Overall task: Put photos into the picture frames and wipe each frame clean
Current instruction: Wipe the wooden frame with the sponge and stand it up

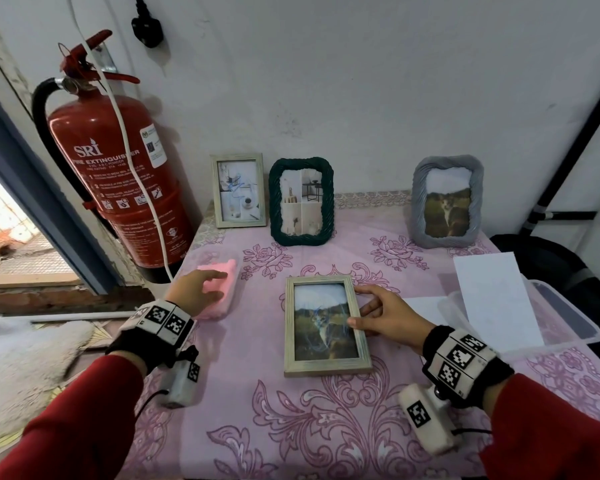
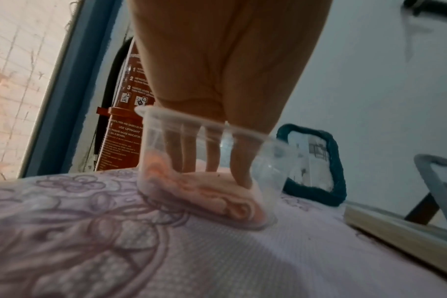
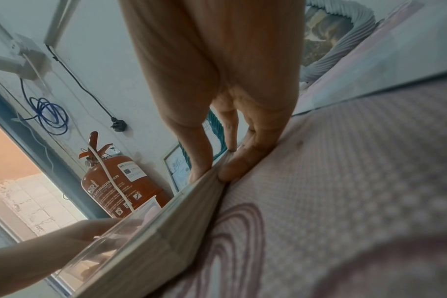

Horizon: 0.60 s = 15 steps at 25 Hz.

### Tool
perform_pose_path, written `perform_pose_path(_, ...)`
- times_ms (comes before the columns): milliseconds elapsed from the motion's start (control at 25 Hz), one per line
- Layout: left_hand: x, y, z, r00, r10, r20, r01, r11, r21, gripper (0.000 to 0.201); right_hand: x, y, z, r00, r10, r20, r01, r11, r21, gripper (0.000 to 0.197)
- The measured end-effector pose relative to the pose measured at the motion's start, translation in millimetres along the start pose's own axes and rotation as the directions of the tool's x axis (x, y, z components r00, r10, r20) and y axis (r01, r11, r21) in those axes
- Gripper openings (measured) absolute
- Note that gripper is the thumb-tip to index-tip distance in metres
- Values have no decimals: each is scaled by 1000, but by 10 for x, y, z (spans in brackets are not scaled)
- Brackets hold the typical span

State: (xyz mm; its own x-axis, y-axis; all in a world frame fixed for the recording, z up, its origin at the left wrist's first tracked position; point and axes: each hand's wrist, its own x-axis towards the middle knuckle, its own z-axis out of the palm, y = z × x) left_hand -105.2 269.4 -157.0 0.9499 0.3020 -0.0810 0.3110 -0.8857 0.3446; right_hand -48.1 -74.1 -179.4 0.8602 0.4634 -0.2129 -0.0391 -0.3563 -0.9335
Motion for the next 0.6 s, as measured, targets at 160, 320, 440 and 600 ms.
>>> perform_pose_path(160,36,27,-26,1000,3,26,-6,995,104,47,3,12,-9,1000,-13,-8,13,1000,-7,68)
perform_pose_path(320,26,80,-41,999,-18,-51,24,994,111,40,-4,15,-17,1000,-24,-3,24,999,-23,67)
perform_pose_path(440,-2,90,-54,994,13,-107,-2,995,100,33,1,16,-10,999,-36,-7,36,999,-39,67)
perform_pose_path(600,-56,144,-147,965,40,-260,-62,995,-78,33,8,33,-16,999,-38,-11,38,998,-42,67)
